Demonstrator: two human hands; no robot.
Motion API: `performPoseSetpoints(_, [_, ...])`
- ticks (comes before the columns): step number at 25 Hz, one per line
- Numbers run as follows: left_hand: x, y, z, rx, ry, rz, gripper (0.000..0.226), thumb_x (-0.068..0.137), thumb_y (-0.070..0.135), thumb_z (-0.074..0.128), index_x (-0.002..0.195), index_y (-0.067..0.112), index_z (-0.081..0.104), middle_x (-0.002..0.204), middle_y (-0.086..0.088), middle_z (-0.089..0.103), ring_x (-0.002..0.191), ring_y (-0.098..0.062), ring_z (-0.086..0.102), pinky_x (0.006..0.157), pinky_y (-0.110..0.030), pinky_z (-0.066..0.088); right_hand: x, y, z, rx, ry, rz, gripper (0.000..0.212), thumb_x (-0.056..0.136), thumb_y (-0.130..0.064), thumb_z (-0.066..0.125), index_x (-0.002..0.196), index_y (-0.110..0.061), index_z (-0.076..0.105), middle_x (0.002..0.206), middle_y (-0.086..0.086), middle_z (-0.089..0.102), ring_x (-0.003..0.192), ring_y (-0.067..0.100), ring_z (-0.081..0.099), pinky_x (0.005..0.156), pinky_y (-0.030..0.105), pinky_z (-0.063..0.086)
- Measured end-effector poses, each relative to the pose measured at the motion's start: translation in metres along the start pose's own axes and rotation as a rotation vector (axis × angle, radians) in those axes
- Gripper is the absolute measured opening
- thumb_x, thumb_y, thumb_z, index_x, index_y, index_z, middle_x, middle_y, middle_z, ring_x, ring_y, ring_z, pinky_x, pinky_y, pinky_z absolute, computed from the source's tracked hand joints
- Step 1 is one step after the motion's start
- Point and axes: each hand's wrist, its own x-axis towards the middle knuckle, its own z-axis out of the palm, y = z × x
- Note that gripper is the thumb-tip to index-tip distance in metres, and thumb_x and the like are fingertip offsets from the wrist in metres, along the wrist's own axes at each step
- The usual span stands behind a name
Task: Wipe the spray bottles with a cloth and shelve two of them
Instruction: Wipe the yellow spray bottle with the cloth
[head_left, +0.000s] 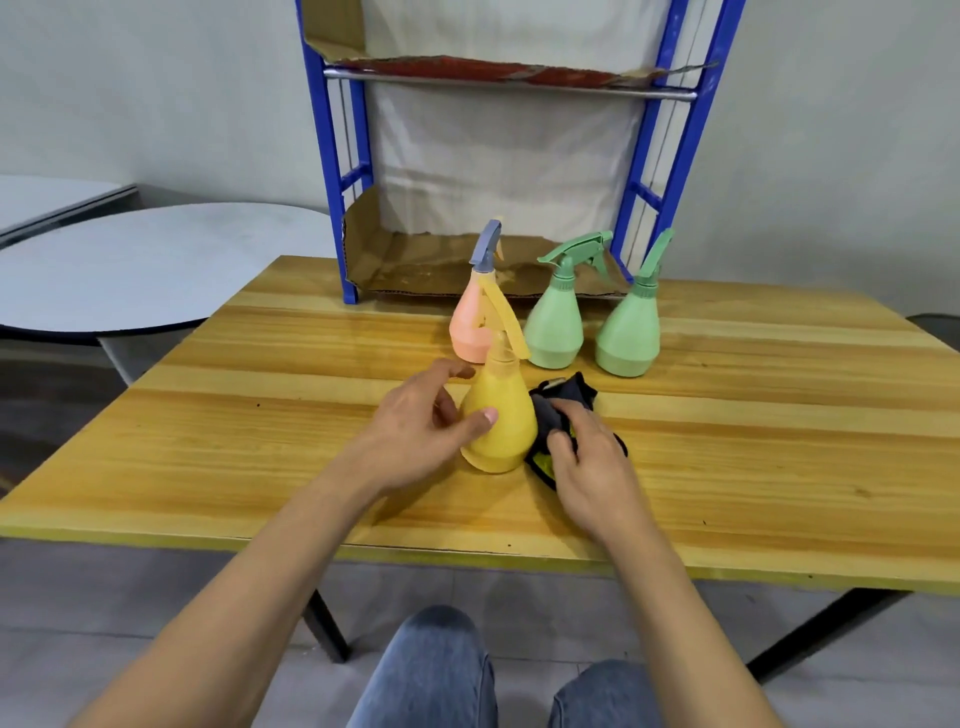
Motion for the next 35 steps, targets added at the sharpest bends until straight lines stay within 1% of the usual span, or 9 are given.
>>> performPoseSetpoints(5, [0.015,-0.008,-0.007,-0.254,-0.336,0.036,0.074,0.085,0.057,0.071,0.149,0.041,0.038,0.151,0.016,0.046,0.135,-0.004,0.047,0.112,-0.034,0.044,0.004,0.004,-0.007,0.007,-0.078,-0.022,0.04,0.102,-0.02,0.044,0.141,-0.027,0.05,0.138,-0.006,0.055,0.125,0.009,0.048,0.101,0.026,0.037])
performPoseSetpoints(11, [0.011,-0.007,0.032,-0.164,0.064,0.058,0.082,0.082,0.073,0.056,0.153,0.036,0.037,0.141,0.006,0.059,0.126,-0.015,0.054,0.106,-0.041,0.048,-0.027,-0.019,0.014,-0.034,0.046,0.075,0.045,0.104,-0.022,0.042,0.148,-0.016,0.043,0.151,0.006,0.047,0.141,0.022,0.039,0.114,0.035,0.032])
performPoseSetpoints(15, [0.013,0.002,0.034,-0.04,0.123,0.008,0.085,0.082,0.078,0.049,0.151,0.029,0.036,0.133,-0.003,0.061,0.119,-0.025,0.058,0.097,-0.045,0.051,-0.032,-0.028,0.024,-0.045,0.099,0.083,0.044,0.102,-0.02,0.043,0.145,-0.012,0.046,0.148,0.009,0.05,0.139,0.024,0.04,0.114,0.04,0.034])
performPoseSetpoints(19, [-0.004,0.004,0.017,0.02,0.073,-0.055,0.077,0.082,0.077,0.054,0.144,0.032,0.041,0.129,0.0,0.057,0.111,-0.019,0.059,0.093,-0.04,0.054,-0.019,-0.022,0.019,-0.02,0.117,0.09,0.04,0.101,-0.018,0.045,0.14,-0.012,0.051,0.138,0.006,0.055,0.13,0.024,0.047,0.107,0.037,0.037])
performPoseSetpoints(22, [-0.015,0.002,-0.004,0.023,-0.021,-0.053,0.065,0.082,0.068,0.066,0.134,0.033,0.049,0.104,0.005,0.063,0.091,-0.01,0.063,0.079,-0.03,0.055,-0.007,-0.015,0.015,0.005,0.075,0.063,0.038,0.101,-0.018,0.045,0.138,-0.017,0.052,0.135,0.003,0.056,0.128,0.022,0.048,0.107,0.037,0.039])
performPoseSetpoints(25, [-0.004,-0.007,-0.021,-0.022,-0.151,-0.013,0.065,0.081,0.057,0.077,0.136,0.037,0.047,0.124,0.012,0.06,0.108,-0.007,0.061,0.089,-0.028,0.055,0.001,-0.011,0.01,0.017,0.011,0.049,0.039,0.101,-0.019,0.044,0.139,-0.022,0.053,0.137,-0.002,0.055,0.13,0.017,0.047,0.109,0.035,0.038])
performPoseSetpoints(28, [0.005,-0.014,-0.02,-0.169,-0.288,0.028,0.075,0.08,0.062,0.076,0.146,0.042,0.046,0.141,0.019,0.057,0.128,-0.005,0.054,0.109,-0.041,0.049,0.001,-0.009,0.008,0.023,-0.017,0.04,0.04,0.102,-0.019,0.043,0.141,-0.025,0.051,0.141,-0.004,0.053,0.132,0.015,0.046,0.107,0.03,0.036])
performPoseSetpoints(30, [0.004,-0.014,-0.006,-0.189,-0.216,0.04,0.076,0.08,0.06,0.076,0.148,0.044,0.044,0.14,0.015,0.059,0.127,-0.008,0.056,0.108,-0.041,0.049,0.002,-0.01,0.009,0.024,0.005,0.057,0.041,0.102,-0.02,0.043,0.143,-0.025,0.048,0.143,-0.003,0.053,0.133,0.016,0.046,0.107,0.029,0.035])
performPoseSetpoints(35, [0.003,-0.007,0.029,-0.022,0.258,-0.091,0.076,0.079,0.065,0.072,0.142,0.036,0.043,0.123,-0.003,0.056,0.106,-0.023,0.06,0.089,-0.043,0.056,-0.031,-0.036,0.031,-0.025,0.038,0.069,0.049,0.105,-0.026,0.041,0.154,-0.019,0.035,0.158,0.003,0.038,0.148,0.017,0.028,0.12,0.031,0.023])
